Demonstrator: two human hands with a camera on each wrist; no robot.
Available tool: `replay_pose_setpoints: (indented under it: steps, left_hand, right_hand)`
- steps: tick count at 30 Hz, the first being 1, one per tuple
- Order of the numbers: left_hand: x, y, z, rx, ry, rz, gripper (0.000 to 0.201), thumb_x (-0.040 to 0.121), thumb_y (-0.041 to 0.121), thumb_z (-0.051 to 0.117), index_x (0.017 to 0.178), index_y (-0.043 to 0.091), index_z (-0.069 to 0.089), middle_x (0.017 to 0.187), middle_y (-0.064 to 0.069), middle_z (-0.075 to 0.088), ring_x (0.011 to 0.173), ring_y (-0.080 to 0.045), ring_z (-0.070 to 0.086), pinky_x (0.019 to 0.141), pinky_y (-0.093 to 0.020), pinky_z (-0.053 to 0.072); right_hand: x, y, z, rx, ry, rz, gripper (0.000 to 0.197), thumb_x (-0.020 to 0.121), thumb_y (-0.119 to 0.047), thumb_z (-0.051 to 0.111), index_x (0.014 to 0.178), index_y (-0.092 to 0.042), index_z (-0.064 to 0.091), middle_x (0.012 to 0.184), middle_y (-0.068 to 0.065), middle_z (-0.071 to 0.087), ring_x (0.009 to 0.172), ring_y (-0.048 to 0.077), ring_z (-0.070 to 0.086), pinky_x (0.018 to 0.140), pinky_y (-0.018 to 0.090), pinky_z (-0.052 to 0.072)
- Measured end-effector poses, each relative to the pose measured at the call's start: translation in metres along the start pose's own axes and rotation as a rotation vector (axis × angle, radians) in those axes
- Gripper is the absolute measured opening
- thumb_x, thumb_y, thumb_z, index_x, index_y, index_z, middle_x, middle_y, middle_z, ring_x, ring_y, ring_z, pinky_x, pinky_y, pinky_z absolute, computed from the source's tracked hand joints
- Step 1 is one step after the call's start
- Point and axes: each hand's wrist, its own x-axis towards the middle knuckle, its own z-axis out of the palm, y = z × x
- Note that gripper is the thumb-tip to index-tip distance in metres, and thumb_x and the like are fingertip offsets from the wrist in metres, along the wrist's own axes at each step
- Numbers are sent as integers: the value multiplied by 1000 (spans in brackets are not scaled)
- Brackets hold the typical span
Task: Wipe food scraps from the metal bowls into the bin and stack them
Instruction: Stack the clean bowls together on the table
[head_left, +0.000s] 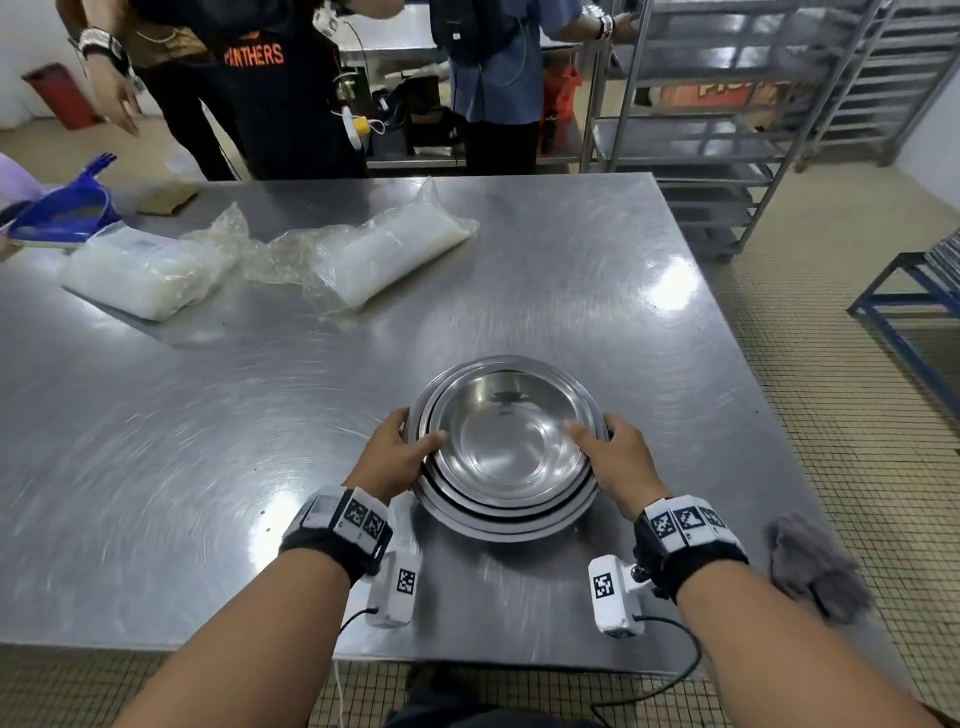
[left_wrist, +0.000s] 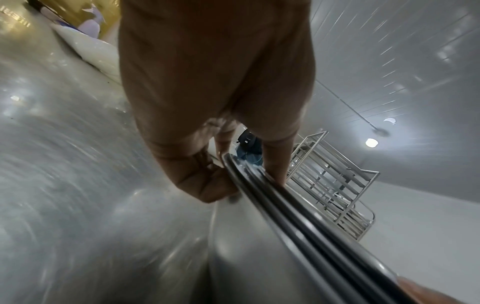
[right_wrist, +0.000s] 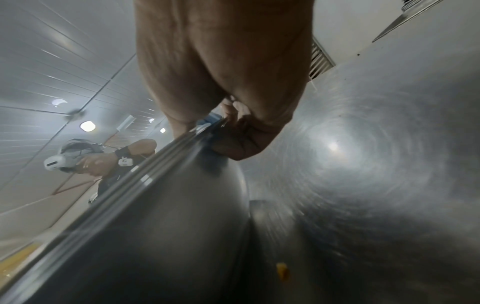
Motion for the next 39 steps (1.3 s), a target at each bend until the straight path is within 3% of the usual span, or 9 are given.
replay_pose_setpoints:
  steps: [3, 6, 9, 12, 15, 20, 24, 30, 39]
  left_hand:
    - [-4, 5, -4, -21, -58, -73, 55, 88, 20, 84, 135, 15, 54, 111, -14, 70, 88, -30, 74, 64, -40, 61]
    - [-17, 8, -1, -39, -85, -118, 51, 88, 14, 83, 129, 11, 52, 108, -17, 68, 81, -29, 73, 59, -38, 59]
    - [-39, 1, 9, -37, -44, -87, 44, 88, 11, 80, 122, 10, 53, 104, -17, 69, 75, -25, 71, 57, -36, 56]
    - [-63, -9, 24, -23, 52, -33, 39, 88, 14, 79, 119, 14, 55, 105, -16, 72, 84, -29, 74, 69, -44, 63]
    - [-83, -21, 34, -22, 134, -2, 46, 85, 25, 84, 120, 15, 57, 105, -11, 74, 91, -28, 76, 83, -48, 64]
    - [-110, -28, 48, -64, 221, 36, 43, 87, 15, 84, 122, 11, 60, 105, -10, 73, 88, -22, 73, 72, -30, 59]
    - [-124, -28, 51, -67, 224, 72, 44, 86, 14, 83, 123, 14, 59, 105, -9, 74, 89, -24, 76, 82, -42, 64]
    - [-133, -23, 57, -67, 167, 155, 49, 87, 23, 85, 129, 18, 59, 109, -6, 75, 94, -21, 76, 88, -44, 64]
    - [-150, -28, 67, -49, 72, 222, 44, 89, 35, 83, 124, 19, 63, 109, 2, 74, 96, -16, 74, 91, -45, 63]
  right_hand:
    - [-4, 4, -6, 17, -29, -9, 48, 75, -58, 81, 110, -29, 63, 104, -3, 73, 97, 19, 71, 94, 50, 57]
    - [-10, 9, -14, 62, -54, 16, 35, 83, -37, 83, 107, -30, 59, 109, 2, 70, 100, 23, 69, 97, 50, 56]
    - [-22, 15, -21, 80, -74, 42, 39, 79, -34, 85, 107, -28, 58, 108, 5, 70, 99, 26, 70, 95, 53, 56]
    - [-37, 26, -27, 62, -54, 28, 53, 63, -48, 81, 107, -29, 59, 106, 3, 71, 97, 25, 70, 94, 54, 56]
    - [-54, 36, -31, 61, -8, 9, 52, 61, -52, 77, 104, -29, 60, 102, 0, 71, 93, 22, 71, 91, 53, 57]
    - [-73, 47, -39, 40, 10, -49, 58, 68, -62, 77, 112, -27, 62, 103, -3, 72, 95, 19, 71, 91, 52, 57]
    - [-85, 50, -49, 31, 48, -91, 64, 73, -71, 70, 116, -24, 62, 106, -3, 71, 98, 19, 69, 92, 52, 56]
    - [-108, 44, -64, -3, 119, -134, 36, 91, -50, 69, 113, -22, 63, 100, -4, 71, 92, 16, 68, 87, 46, 57]
    - [-166, 53, -76, -35, 253, -82, 30, 95, -47, 64, 109, -21, 60, 96, -2, 67, 89, 17, 65, 73, 33, 49]
